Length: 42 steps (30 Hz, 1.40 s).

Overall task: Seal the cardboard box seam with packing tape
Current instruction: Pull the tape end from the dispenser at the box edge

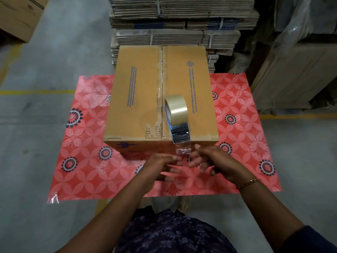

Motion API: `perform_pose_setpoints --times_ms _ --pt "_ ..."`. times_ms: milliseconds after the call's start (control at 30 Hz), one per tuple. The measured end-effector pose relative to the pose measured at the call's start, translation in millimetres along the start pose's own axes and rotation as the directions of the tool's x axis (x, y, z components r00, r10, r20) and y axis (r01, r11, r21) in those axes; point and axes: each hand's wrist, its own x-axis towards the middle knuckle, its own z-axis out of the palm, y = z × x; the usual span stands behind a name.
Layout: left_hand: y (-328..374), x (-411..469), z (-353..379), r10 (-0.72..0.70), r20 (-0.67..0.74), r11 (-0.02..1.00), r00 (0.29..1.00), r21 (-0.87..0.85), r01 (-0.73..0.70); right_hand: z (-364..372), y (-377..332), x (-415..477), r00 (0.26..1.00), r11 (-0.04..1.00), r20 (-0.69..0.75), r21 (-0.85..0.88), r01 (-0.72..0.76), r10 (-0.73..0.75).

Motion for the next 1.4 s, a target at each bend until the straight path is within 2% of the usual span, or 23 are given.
perform_pose_setpoints --times_ms 67,133,233,333,433,600,767,900,1167,1300,1400 --pt "2 -5 -19 -0.040 0.019 0.987 0.999 0.159 0.036 -8 -10 -10 0.995 0.983 -0.103 -0.182 -0.002 -0.018" --pt "10 -8 -33 0.012 -0.028 0.975 1.000 0.222 -0.006 -15 -20 -15 0.959 0.972 -0.238 -0.214 0.101 -0.152" --pt "34 -9 -36 0.237 -0.158 0.966 0.959 0.148 -0.214 -19 -43 -7 0.889 0.949 -0.332 -0.089 0.303 -0.315" --pt "58 -1 -23 0.364 -0.185 0.930 0.913 0.007 -0.369 -14 -64 11 0.919 0.936 -0.229 0.073 0.345 -0.321" --pt "69 17 -3 0.326 -0.157 0.937 0.932 -0.080 -0.341 1 -74 27 0.948 0.946 -0.135 0.118 0.303 -0.287" --pt "67 27 14 0.321 -0.116 0.926 0.940 -0.168 -0.337 22 -70 38 0.957 0.942 -0.072 0.170 0.290 -0.281" --pt "61 31 21 0.377 -0.098 0.911 0.921 -0.140 -0.388 29 -61 42 0.953 0.936 -0.061 0.182 0.303 -0.296" --pt "60 34 26 0.377 -0.085 0.919 0.922 -0.093 -0.384 27 -57 37 0.941 0.937 -0.075 0.094 0.337 -0.331" --pt "87 57 104 0.375 0.055 0.925 0.926 -0.090 -0.369 -49 -40 10 0.884 0.880 -0.260 0.181 0.440 -0.389" --pt "92 82 166 0.417 0.171 0.909 0.893 -0.082 -0.409 -105 -21 -2 0.856 0.875 -0.387 0.202 0.441 -0.342" --pt "90 100 200 0.381 0.281 0.924 0.881 -0.102 -0.368 -138 0 -1 0.846 0.872 -0.439 0.233 0.431 -0.301"
